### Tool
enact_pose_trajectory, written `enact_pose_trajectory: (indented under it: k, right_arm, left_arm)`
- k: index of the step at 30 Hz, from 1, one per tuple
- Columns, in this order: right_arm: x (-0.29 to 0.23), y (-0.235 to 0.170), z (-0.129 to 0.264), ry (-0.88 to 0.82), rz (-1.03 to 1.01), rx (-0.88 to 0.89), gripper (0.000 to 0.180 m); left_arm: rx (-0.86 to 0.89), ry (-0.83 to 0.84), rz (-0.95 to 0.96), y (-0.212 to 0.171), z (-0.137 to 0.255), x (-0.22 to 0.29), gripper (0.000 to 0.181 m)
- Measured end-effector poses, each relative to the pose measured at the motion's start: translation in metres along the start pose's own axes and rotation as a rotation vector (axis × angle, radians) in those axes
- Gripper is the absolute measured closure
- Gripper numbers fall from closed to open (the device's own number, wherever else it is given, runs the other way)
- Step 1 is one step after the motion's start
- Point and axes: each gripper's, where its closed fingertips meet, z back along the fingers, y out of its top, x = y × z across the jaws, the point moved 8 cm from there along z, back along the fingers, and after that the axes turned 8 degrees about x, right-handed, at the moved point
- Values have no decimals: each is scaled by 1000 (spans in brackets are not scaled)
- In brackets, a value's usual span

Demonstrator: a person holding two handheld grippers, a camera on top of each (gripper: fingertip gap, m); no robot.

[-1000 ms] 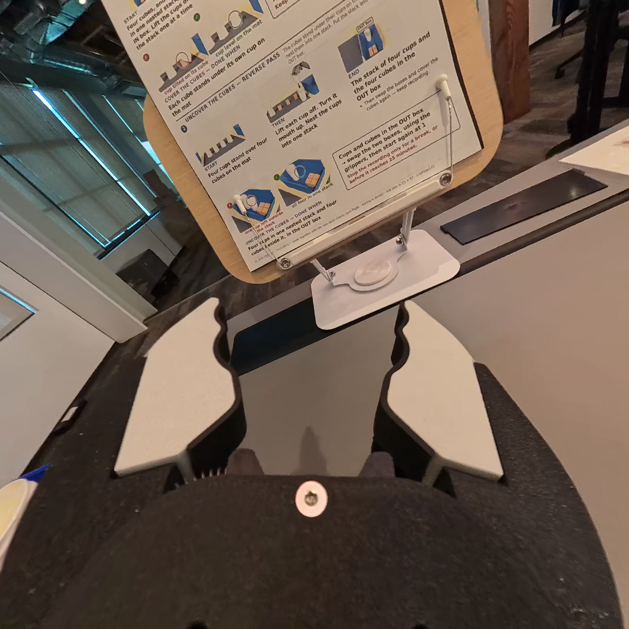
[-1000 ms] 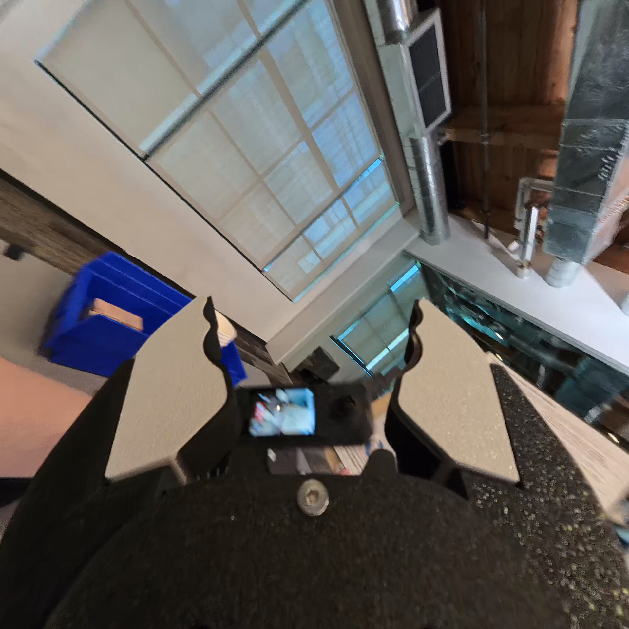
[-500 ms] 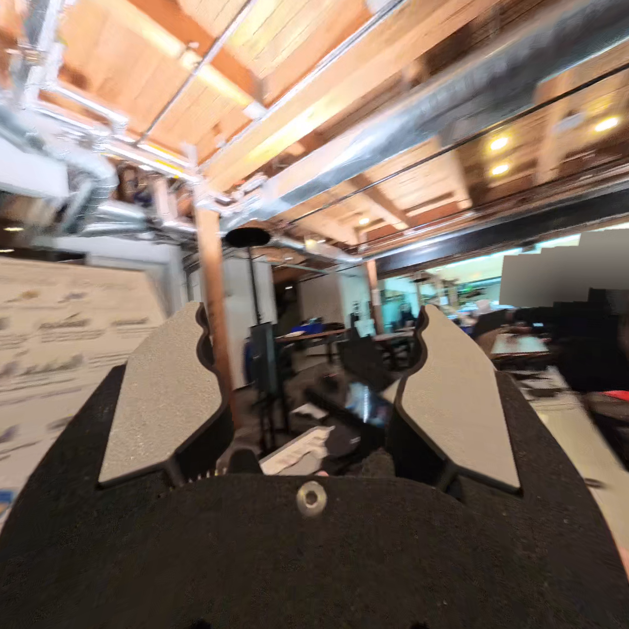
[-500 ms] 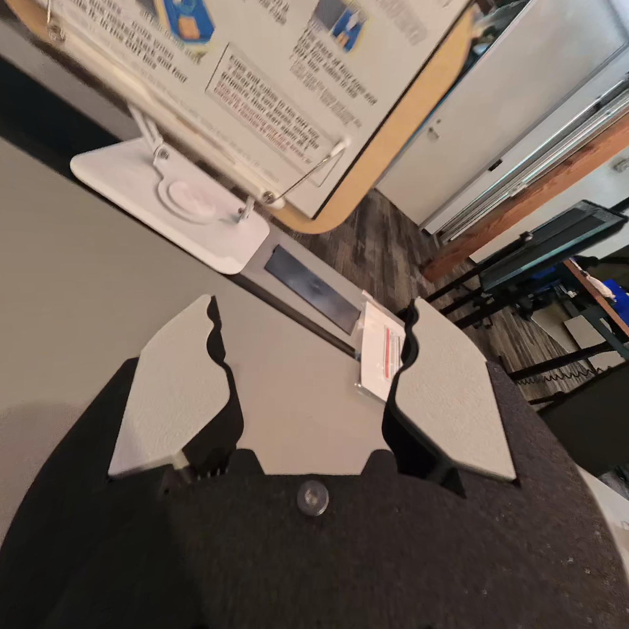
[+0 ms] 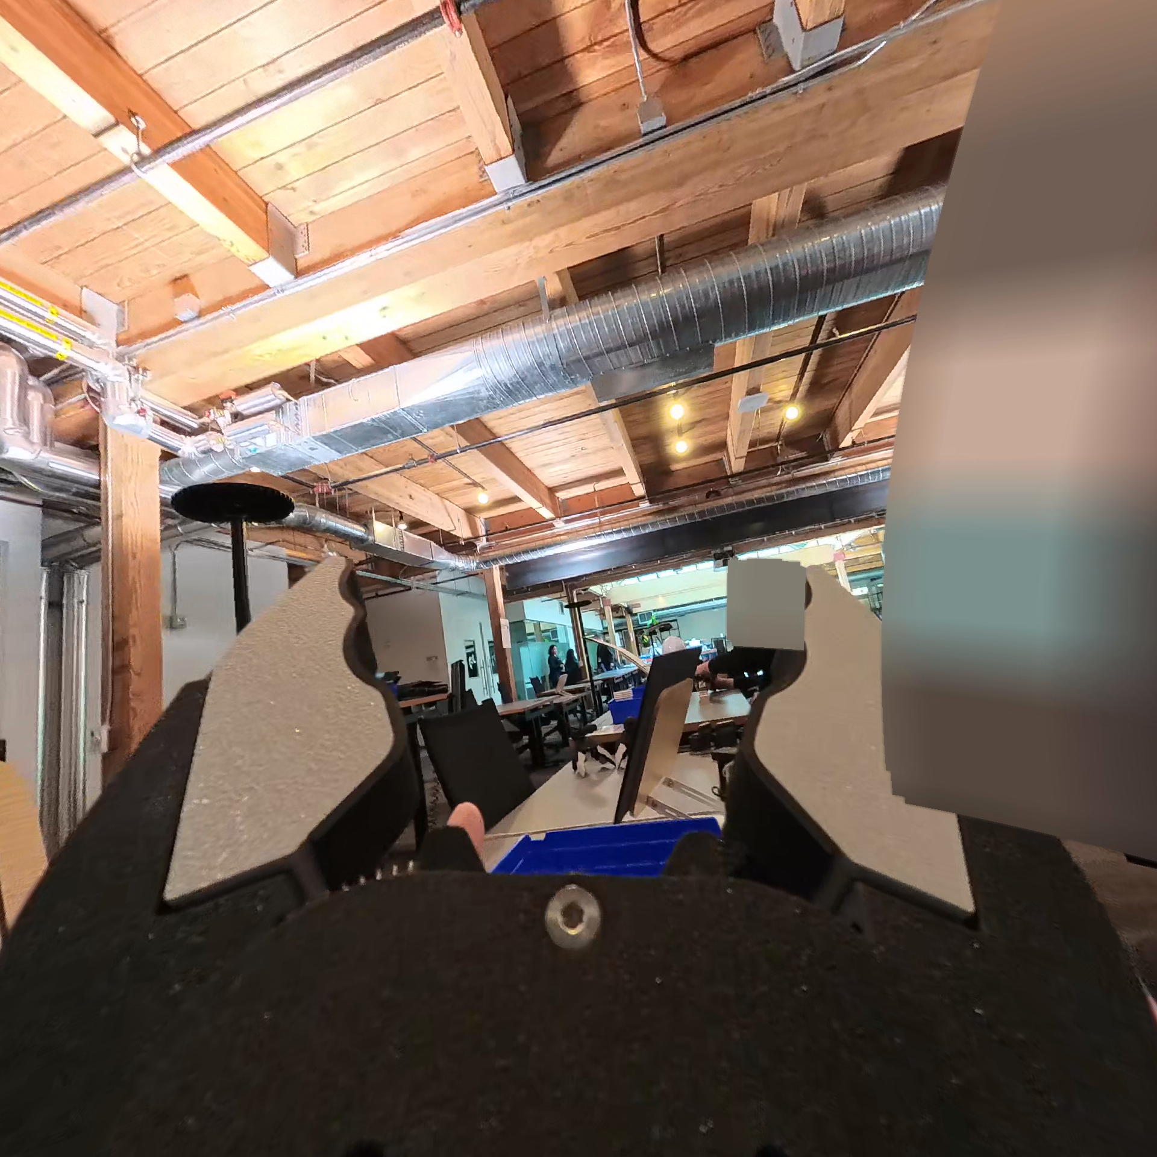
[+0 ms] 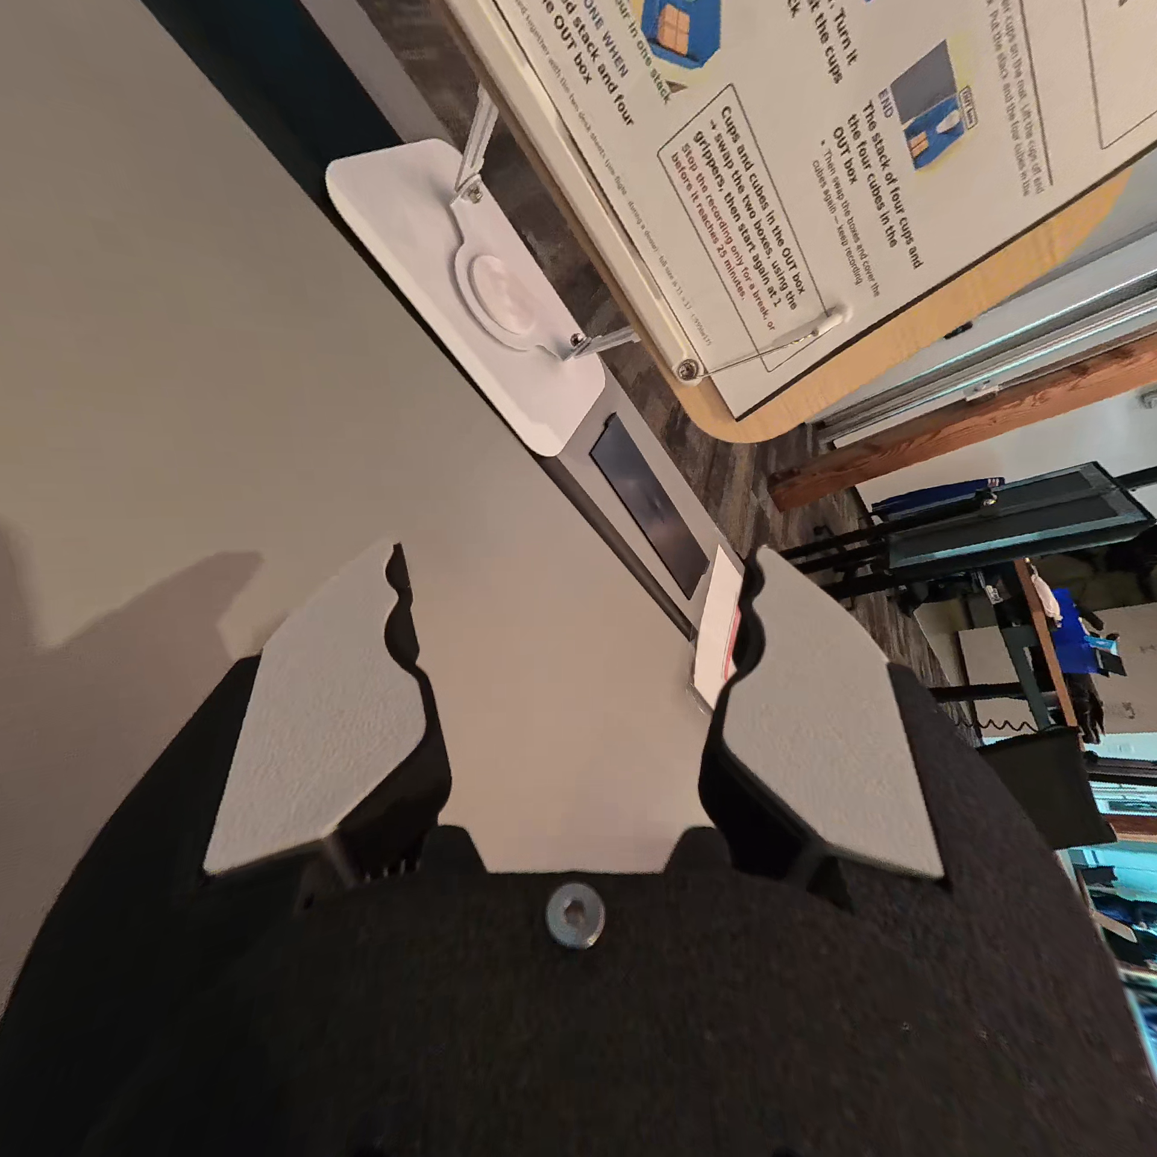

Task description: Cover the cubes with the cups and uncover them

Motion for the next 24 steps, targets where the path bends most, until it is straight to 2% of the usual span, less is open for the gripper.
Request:
enact_pose_trajectory:
  k: [1,9,24]
  right_arm:
    - [-2,0,0,-4,14,-10,81]
    - [-14,3,-1,15,56,-24,82]
    - [-18,5,1,35,64,-28,82]
  left_arm:
    - [10,3,-20,0,1,0,57]
    - [-5,16,-240,1,4,0,58]
    - [-51,24,-221,-11,5,-3,59]
